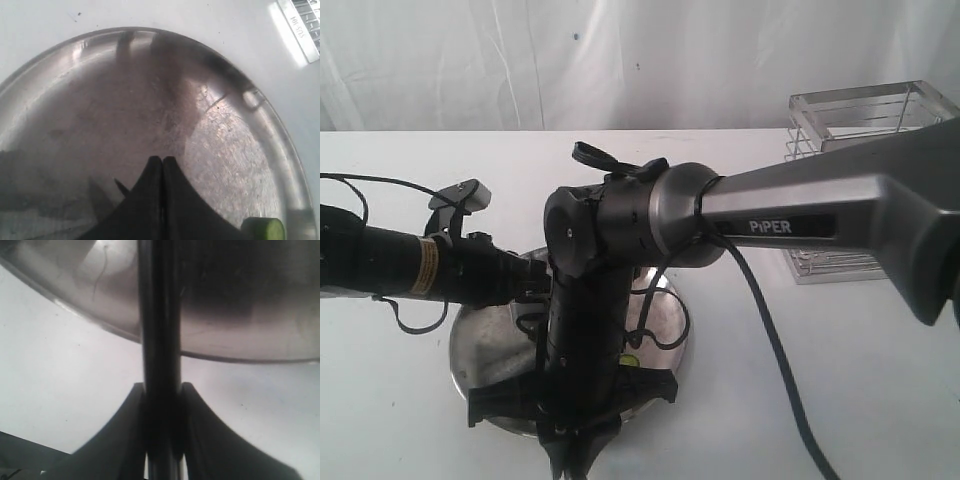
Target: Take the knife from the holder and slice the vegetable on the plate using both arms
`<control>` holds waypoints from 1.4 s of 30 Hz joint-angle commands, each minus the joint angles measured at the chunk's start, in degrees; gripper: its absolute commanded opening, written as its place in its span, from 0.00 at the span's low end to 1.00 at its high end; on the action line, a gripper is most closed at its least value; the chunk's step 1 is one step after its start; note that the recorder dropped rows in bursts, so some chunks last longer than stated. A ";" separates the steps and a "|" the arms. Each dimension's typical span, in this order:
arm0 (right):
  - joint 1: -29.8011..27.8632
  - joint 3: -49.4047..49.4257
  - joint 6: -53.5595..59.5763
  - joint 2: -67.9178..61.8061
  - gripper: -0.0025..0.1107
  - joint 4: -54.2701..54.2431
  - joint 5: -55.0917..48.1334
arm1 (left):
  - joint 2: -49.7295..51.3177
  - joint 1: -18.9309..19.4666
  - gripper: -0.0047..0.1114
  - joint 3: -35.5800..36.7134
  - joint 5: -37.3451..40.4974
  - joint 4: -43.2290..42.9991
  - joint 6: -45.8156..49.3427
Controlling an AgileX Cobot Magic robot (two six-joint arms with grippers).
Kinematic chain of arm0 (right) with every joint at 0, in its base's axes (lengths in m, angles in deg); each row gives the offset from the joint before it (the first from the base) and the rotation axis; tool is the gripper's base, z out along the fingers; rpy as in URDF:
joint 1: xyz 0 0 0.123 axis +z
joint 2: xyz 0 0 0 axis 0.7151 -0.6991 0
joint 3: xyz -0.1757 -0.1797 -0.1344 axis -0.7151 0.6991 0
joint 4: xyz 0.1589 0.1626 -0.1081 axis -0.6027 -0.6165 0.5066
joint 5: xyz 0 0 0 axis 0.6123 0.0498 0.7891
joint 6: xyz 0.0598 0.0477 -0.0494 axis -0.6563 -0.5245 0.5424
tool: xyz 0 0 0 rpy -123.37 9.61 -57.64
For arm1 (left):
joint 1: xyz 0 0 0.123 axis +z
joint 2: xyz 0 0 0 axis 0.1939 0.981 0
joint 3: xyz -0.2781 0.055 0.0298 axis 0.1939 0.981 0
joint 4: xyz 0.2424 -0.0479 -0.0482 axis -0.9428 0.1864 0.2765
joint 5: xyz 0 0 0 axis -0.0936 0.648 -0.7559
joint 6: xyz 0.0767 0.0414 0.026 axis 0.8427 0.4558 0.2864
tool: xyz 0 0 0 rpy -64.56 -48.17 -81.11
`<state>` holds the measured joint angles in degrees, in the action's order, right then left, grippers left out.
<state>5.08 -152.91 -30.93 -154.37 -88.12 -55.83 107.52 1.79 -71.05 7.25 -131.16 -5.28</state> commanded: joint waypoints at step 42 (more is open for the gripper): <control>0.74 0.28 -3.37 0.66 0.02 2.00 -7.69 | 3.62 0.17 0.04 0.25 -4.71 -9.83 -14.35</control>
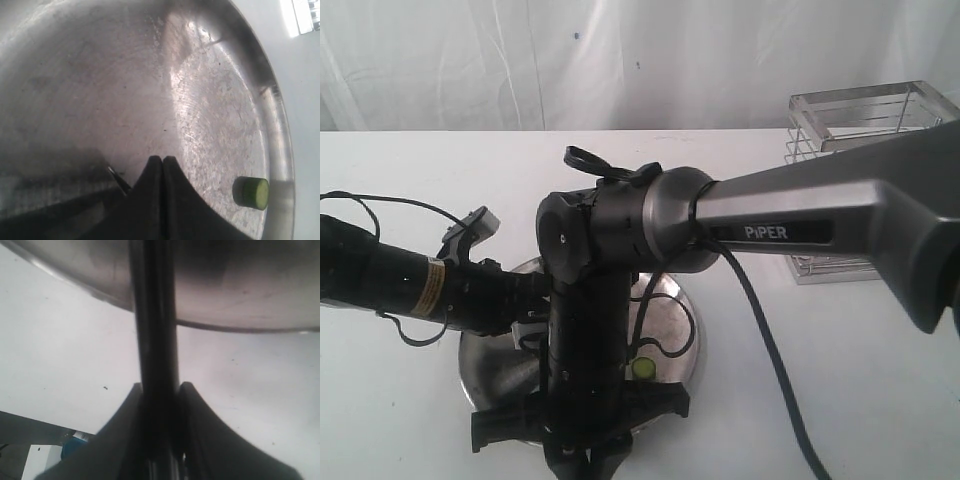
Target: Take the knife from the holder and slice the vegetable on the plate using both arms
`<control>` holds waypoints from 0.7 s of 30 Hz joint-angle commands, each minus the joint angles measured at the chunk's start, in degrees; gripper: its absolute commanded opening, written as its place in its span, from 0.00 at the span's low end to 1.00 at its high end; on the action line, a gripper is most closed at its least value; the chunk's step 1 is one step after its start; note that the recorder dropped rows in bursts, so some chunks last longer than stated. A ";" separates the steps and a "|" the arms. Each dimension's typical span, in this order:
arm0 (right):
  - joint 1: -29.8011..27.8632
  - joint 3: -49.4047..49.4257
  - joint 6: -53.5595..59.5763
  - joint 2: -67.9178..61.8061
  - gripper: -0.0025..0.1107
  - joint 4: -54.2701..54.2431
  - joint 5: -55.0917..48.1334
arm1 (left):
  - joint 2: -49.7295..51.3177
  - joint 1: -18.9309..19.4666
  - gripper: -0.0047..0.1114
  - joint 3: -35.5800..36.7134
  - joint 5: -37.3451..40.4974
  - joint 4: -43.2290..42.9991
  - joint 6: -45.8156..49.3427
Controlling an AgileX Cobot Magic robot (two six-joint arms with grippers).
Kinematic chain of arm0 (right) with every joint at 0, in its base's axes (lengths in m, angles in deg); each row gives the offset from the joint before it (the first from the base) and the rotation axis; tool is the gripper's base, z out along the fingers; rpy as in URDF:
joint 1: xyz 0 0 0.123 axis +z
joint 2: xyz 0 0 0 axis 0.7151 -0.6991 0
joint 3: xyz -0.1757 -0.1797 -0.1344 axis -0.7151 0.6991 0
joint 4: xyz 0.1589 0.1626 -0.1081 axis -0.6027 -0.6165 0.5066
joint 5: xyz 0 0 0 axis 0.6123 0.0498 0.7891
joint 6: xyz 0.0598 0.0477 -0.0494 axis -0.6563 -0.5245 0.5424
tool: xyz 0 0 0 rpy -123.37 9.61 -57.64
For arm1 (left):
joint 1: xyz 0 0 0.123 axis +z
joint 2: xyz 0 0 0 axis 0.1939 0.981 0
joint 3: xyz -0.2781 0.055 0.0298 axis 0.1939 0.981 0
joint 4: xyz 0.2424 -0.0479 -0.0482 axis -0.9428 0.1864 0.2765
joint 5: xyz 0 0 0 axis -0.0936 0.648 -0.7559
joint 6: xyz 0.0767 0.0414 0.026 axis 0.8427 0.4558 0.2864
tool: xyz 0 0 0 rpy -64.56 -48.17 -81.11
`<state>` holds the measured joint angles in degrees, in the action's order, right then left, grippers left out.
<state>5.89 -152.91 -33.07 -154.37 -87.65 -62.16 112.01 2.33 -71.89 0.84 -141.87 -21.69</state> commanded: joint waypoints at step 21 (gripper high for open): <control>-0.07 0.28 -0.68 0.66 0.02 2.86 -1.37 | -2.13 -0.37 0.04 1.08 6.58 3.20 6.60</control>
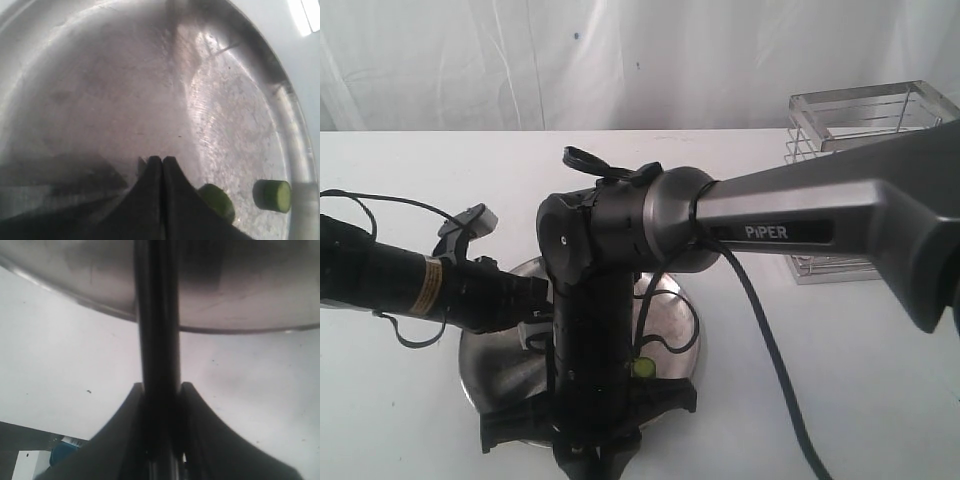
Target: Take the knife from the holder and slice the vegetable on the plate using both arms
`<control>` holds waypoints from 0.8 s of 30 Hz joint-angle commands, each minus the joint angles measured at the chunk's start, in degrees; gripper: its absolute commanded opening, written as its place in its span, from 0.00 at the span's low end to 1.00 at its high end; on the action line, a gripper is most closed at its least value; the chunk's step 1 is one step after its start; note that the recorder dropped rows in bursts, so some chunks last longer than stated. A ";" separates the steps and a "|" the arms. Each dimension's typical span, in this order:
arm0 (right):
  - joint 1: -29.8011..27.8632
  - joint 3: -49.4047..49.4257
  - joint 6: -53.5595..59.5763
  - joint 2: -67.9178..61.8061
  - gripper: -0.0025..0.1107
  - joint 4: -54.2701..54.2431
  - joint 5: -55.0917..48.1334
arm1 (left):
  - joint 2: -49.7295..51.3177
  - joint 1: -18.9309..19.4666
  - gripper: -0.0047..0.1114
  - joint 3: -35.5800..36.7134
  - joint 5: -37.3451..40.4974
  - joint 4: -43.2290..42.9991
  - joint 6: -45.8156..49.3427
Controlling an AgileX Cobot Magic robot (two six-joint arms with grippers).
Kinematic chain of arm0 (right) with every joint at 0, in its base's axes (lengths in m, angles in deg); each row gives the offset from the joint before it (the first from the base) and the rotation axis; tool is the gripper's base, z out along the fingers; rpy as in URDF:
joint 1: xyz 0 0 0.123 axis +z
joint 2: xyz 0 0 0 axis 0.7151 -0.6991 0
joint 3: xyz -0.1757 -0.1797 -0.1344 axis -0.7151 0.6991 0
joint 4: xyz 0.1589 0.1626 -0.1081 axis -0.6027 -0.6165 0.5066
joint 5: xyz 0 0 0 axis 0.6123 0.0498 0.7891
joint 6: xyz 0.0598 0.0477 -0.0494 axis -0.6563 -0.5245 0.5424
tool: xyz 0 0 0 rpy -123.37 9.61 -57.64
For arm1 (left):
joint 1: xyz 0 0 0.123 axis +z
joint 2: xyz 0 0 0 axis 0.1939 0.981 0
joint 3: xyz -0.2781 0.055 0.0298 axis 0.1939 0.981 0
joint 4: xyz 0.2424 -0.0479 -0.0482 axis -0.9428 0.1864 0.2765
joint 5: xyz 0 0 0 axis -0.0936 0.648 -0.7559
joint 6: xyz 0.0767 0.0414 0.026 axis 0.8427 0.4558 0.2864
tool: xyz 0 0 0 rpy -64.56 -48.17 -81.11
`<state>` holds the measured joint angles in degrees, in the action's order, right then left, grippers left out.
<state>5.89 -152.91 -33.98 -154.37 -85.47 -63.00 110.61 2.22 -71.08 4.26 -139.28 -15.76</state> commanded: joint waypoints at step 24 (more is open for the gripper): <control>-0.07 0.28 1.23 0.66 0.02 1.03 -0.52 | 4.22 -0.35 0.04 0.27 -3.47 10.86 10.71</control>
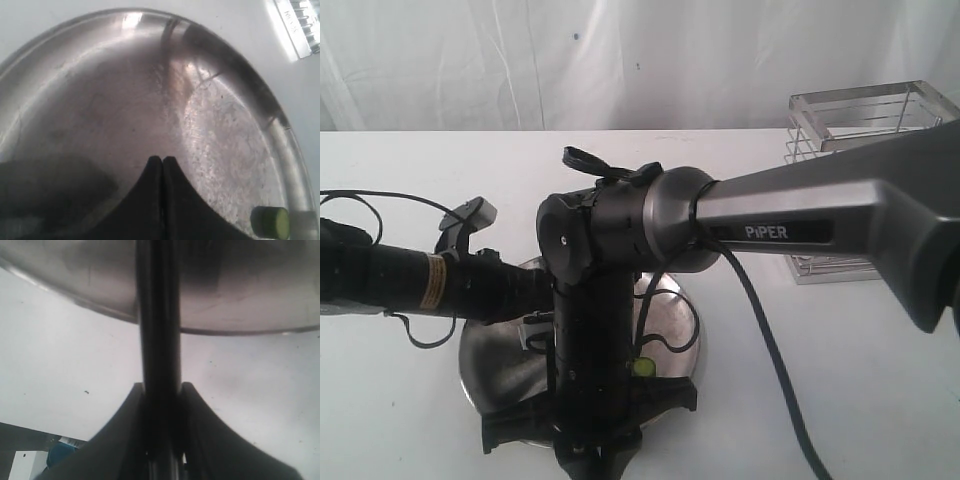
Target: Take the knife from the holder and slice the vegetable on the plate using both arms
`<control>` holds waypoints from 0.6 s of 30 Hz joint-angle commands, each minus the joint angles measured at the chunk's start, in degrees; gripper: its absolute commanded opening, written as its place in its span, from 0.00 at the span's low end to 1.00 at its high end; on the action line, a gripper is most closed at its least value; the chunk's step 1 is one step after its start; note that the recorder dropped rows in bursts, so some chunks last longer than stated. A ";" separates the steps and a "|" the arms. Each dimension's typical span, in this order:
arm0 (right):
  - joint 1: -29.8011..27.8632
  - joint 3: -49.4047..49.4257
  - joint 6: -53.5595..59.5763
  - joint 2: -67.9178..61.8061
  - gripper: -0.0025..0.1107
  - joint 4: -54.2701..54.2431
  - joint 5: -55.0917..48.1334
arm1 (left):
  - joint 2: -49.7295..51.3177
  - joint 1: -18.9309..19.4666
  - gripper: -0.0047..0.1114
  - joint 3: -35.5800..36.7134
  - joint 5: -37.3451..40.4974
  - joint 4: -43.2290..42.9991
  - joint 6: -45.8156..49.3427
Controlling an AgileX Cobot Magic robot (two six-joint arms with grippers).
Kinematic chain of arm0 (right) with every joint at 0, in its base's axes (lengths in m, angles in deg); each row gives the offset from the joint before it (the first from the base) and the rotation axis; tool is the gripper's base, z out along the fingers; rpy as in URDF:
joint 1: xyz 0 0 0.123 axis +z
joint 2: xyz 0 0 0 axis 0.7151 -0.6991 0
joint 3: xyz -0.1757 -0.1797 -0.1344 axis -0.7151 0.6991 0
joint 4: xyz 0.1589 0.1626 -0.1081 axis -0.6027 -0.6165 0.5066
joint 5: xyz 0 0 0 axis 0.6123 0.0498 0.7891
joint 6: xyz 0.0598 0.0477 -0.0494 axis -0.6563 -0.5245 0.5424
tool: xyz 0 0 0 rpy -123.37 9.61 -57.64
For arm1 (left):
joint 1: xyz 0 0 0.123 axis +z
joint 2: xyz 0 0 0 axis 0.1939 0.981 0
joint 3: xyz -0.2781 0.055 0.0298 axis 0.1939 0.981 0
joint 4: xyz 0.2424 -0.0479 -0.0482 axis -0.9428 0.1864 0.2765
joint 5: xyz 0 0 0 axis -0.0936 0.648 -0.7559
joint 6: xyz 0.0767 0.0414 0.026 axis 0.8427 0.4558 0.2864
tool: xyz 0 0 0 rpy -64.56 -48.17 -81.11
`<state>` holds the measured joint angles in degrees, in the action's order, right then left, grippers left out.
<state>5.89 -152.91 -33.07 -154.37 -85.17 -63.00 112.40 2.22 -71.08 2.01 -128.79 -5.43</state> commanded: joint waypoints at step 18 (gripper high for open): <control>-0.07 1.56 3.29 0.90 0.02 -2.98 -0.52 | 5.33 -0.38 0.04 0.27 -4.65 -2.78 -0.88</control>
<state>5.89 -152.07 -32.01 -154.24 -86.07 -63.38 115.95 2.34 -71.64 -2.51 -130.49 -4.08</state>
